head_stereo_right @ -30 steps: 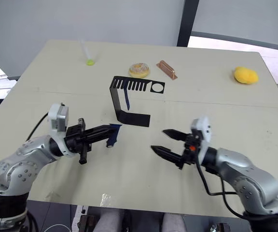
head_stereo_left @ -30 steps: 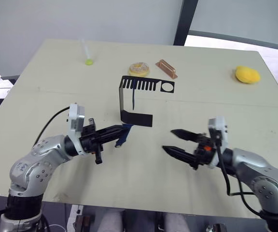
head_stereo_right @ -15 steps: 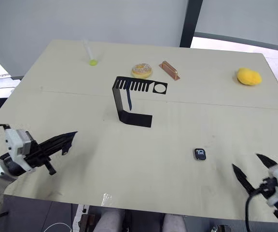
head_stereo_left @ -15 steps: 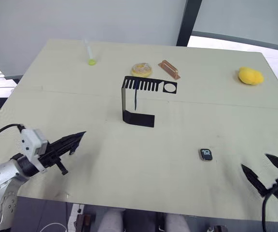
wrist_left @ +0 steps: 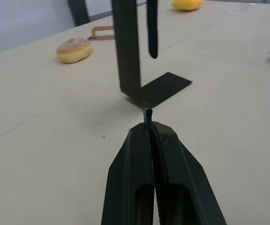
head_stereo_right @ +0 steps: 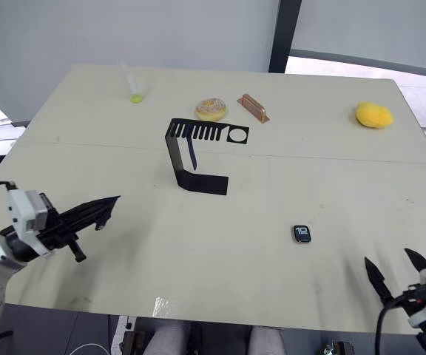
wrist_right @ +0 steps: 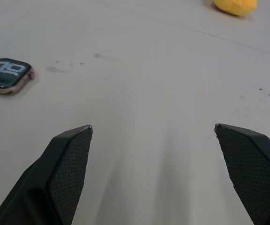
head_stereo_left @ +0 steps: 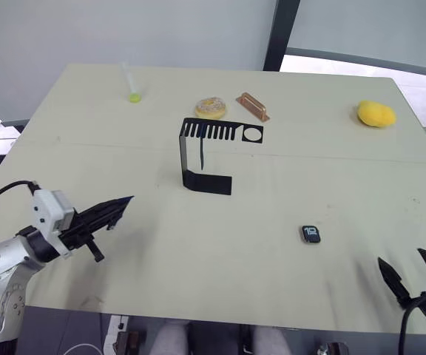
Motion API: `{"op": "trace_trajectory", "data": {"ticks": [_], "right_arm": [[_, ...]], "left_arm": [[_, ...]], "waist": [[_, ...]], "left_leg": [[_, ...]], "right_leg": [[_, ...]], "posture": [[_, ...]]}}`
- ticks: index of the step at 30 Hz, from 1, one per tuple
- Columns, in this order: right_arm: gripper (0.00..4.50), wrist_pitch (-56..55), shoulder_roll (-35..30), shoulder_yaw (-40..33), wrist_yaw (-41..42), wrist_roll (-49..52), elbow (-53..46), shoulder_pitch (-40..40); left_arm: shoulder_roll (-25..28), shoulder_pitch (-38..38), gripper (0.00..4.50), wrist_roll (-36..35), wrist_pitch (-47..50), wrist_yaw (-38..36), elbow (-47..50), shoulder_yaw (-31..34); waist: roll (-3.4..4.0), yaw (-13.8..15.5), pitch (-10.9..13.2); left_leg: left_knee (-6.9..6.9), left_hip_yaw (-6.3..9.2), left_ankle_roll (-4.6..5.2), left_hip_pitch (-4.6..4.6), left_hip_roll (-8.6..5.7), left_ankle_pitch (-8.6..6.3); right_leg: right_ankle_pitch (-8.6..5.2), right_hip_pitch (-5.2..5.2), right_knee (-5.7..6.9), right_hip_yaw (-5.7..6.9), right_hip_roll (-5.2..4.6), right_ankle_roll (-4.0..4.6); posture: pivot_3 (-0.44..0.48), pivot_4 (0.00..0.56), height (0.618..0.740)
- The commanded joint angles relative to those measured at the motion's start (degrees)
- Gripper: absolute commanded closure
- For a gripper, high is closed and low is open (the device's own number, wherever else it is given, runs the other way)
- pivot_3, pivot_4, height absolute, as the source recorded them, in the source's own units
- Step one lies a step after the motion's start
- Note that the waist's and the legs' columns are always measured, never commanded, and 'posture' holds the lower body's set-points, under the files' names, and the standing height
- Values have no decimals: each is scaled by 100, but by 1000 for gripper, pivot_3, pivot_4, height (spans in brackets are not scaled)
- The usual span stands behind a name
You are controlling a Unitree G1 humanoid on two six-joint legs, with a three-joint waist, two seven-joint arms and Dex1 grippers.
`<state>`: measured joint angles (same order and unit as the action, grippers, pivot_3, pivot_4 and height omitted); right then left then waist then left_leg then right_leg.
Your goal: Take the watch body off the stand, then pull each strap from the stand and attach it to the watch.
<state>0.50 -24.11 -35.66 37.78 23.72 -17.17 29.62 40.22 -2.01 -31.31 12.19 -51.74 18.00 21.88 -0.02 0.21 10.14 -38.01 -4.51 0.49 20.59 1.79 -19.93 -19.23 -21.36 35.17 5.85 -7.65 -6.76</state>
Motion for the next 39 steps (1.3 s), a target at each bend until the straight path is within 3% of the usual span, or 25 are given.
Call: {"op": "trace_trajectory", "data": {"ticks": [1,7,15,25,39], "right_arm": [[81,789,45,416,-583,23,-958,-7],[81,1700,134,1183,-1019,164,-1920,-172],[81,2599,192,1800,-1615,-68,-2141,-708],[81,3587,478,2376,-2674,-570,-2258,-1431],[81,3833,597,2572,-2964,-965,-2420,-1415]], "left_arm": [[248,512,4500,-75,83,-515,235,-631],[405,1620,4500,-6,642,-1143,506,-2062],[376,3159,4500,375,1485,-1805,368,-3558],[367,3057,4500,432,1620,-1741,618,-3567],[330,2996,4500,425,1751,-1600,773,-3486]], "waist": [[0,-5,0],[1,-9,-1],[0,-7,-1],[0,-21,-1],[0,-16,-1]], "left_leg": [[0,0,-1,0,0,0],[-2,-2,0,-1,-5,2],[-12,-23,2,-1,-8,6],[-17,-31,0,-1,-2,7],[-19,-28,3,3,-4,7]], "right_leg": [[0,0,1,0,1,0],[0,-3,35,6,9,0],[0,-14,42,15,26,0],[0,-21,47,7,32,-1],[0,-22,49,8,30,-1]], "posture": [[0,150,740],[0,150,740],[0,150,740],[0,150,740],[0,150,740]]}}
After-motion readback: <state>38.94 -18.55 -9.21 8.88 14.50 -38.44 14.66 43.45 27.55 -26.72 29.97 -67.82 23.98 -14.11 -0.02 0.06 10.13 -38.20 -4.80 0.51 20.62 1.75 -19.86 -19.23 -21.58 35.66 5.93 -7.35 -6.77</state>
